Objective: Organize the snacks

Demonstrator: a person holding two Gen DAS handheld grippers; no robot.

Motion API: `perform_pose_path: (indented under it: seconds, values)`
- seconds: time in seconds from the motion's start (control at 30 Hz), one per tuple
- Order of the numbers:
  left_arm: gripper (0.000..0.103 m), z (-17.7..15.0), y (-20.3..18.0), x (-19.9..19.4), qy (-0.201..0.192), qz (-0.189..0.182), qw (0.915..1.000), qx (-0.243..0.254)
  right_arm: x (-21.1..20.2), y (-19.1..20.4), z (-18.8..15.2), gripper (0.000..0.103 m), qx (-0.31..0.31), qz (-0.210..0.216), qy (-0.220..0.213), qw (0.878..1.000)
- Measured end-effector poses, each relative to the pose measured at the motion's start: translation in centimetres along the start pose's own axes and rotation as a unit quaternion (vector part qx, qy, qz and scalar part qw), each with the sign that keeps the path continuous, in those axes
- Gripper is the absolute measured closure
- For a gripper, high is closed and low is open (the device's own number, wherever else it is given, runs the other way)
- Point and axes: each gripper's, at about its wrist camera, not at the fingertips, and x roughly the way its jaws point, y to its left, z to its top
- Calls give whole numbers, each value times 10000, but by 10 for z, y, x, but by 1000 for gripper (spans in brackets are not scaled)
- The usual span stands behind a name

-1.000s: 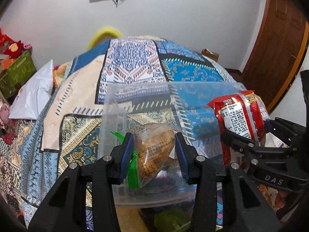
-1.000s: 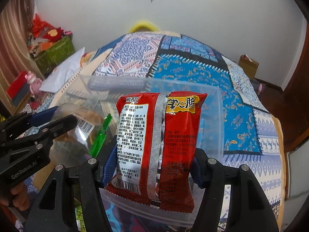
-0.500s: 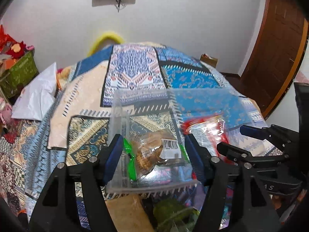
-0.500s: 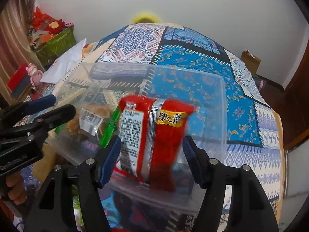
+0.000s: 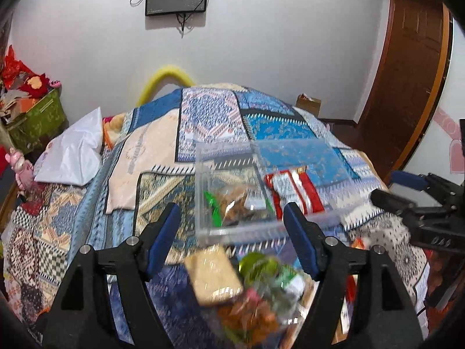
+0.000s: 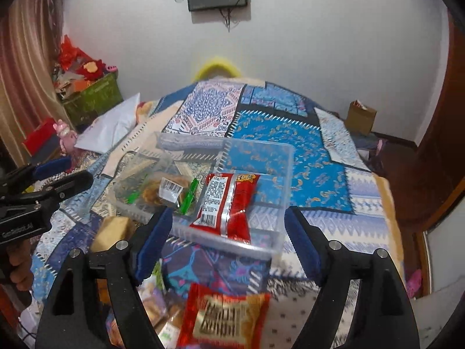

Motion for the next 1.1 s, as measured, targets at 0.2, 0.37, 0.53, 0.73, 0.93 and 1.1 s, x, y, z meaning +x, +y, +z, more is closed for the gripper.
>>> perform_pose_path:
  seconds: [0.2,0.37,0.53,0.73,0.93,1.1]
  values:
    - [30,-38,11,-3,354,18,9993,-76,-13,-4,-29,20,79,-37,66,9999]
    - [30,-77,18,4,788,-27,9968,-109,-9,-10,-58,20,164,-37,349,9992]
    - [30,-109,11,7,1086,-122,9939,120,-2,-18,-83,20,213,-132,653,9976]
    - [30,-120,-12,24,1386,-335,9884,526,3,-31,-99,20,407,-149,861,9953]
    - [30,-111,-26,52,1552,-389,9853,605,6,-36,-103,20,482,-91,927,9945]
    - [26,-101,-26,66,1582,-443,9847,582,15,-33,-104,20,475,8,1013,9937]
